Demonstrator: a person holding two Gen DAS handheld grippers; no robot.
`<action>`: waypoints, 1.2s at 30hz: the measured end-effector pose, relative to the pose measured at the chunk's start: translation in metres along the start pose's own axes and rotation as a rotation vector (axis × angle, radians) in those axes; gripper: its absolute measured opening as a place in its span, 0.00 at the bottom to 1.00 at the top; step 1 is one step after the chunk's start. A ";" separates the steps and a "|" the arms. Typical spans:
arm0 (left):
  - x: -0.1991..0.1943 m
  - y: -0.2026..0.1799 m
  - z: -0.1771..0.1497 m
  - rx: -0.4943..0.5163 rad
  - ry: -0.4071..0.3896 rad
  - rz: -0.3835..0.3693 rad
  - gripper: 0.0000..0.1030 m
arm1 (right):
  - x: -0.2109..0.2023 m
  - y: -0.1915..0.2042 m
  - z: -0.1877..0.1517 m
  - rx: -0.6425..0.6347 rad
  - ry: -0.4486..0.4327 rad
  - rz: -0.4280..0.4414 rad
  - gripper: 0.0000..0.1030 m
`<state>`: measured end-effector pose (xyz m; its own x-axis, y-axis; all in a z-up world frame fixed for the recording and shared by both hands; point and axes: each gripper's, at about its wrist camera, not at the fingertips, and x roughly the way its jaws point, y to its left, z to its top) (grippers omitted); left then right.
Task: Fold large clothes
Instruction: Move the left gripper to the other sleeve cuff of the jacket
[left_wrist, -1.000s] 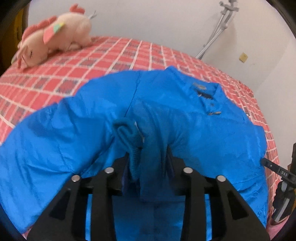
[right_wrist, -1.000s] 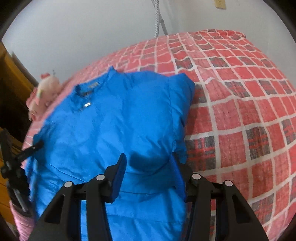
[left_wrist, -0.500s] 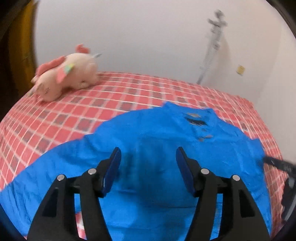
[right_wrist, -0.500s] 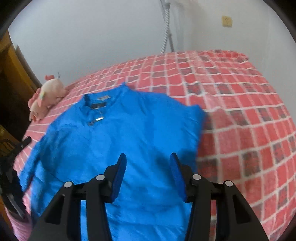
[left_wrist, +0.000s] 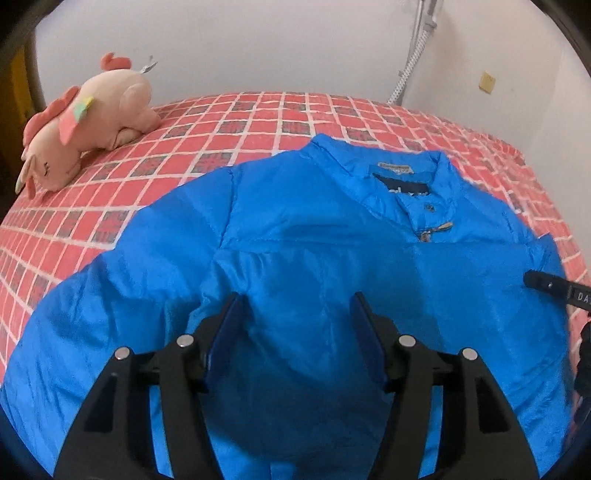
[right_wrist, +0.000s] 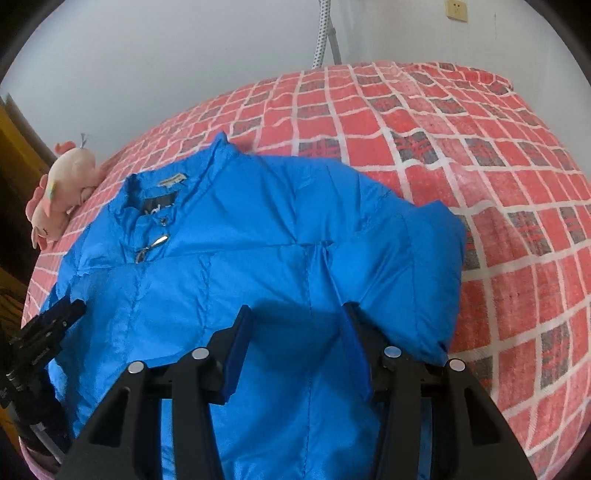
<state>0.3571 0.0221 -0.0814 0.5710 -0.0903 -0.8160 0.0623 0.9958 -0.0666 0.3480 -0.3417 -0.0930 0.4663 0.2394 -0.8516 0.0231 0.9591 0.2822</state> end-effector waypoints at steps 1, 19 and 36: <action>-0.009 0.001 0.000 -0.011 -0.010 -0.020 0.58 | -0.007 0.001 -0.003 -0.001 -0.004 0.029 0.48; 0.001 -0.016 -0.039 0.038 0.061 -0.091 0.58 | -0.018 0.010 -0.062 -0.065 0.038 0.063 0.48; -0.170 0.189 -0.122 -0.228 -0.034 0.212 0.87 | -0.080 0.040 -0.076 -0.172 -0.003 0.085 0.77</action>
<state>0.1719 0.2270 -0.0249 0.5793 0.1229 -0.8058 -0.2436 0.9695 -0.0273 0.2447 -0.3113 -0.0472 0.4629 0.3201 -0.8266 -0.1681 0.9473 0.2727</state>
